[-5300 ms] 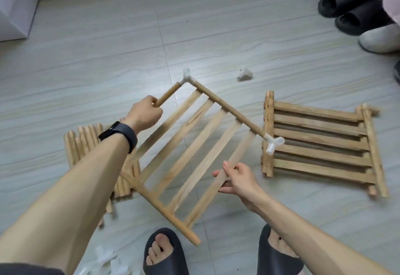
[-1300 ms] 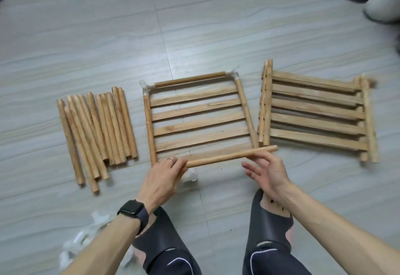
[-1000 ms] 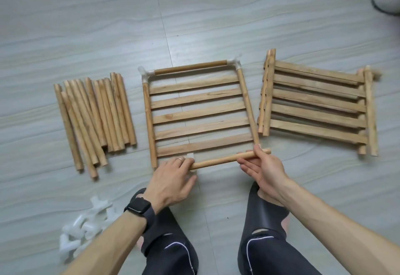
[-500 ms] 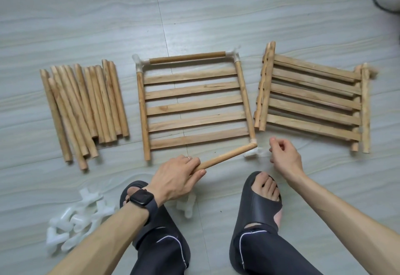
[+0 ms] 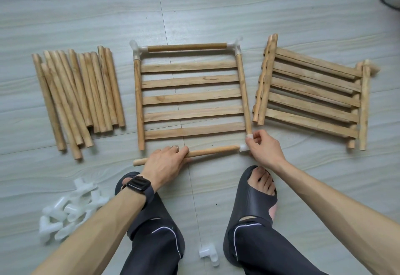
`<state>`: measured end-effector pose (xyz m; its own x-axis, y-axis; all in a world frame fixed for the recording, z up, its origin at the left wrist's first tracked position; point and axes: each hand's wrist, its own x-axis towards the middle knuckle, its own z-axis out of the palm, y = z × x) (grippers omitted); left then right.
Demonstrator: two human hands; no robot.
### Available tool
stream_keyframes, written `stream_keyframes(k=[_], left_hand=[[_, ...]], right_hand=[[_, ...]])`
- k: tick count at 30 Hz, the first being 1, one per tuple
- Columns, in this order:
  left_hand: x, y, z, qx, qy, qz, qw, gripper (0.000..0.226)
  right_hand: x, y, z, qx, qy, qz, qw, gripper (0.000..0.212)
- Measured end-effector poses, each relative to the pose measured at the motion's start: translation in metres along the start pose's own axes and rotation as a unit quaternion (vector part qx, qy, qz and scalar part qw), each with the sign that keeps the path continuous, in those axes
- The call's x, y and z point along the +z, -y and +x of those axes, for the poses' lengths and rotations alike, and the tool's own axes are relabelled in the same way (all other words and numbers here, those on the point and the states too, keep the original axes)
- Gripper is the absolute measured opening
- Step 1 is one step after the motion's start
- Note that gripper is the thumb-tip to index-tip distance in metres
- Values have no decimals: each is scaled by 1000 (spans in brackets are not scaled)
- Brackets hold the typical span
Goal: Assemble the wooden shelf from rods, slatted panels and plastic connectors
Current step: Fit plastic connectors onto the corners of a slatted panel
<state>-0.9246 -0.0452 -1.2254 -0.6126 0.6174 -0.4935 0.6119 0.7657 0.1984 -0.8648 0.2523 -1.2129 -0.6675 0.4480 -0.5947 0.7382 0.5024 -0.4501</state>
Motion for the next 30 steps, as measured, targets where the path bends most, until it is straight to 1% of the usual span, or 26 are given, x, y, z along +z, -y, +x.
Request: stream_keyframes(k=[11,16,20,24,27,30], left_hand=[[13,1,-1,19,-33,-64,997,44],[15,2,-2,11,-47,-38,998,45],[16,2,-2,16,-49,-28,998,45],[11,-3,2,20,-56,-38,997,42],[1,-10,11,29,-72,-33,996,38],[-5,-11,18,26,-77,-29,996,37]], right_hand=[[-1,4,1,14,2,-5,1000,26],[-1,5,1,17,-7,11,1000,23],[1,6,-1,18,4,38,999,18],[5,10,1,19,1,9,1000,21],[2,15,5,7,-18,-70,997,24],[-3,16,10,-6,-20,-112,993,27]])
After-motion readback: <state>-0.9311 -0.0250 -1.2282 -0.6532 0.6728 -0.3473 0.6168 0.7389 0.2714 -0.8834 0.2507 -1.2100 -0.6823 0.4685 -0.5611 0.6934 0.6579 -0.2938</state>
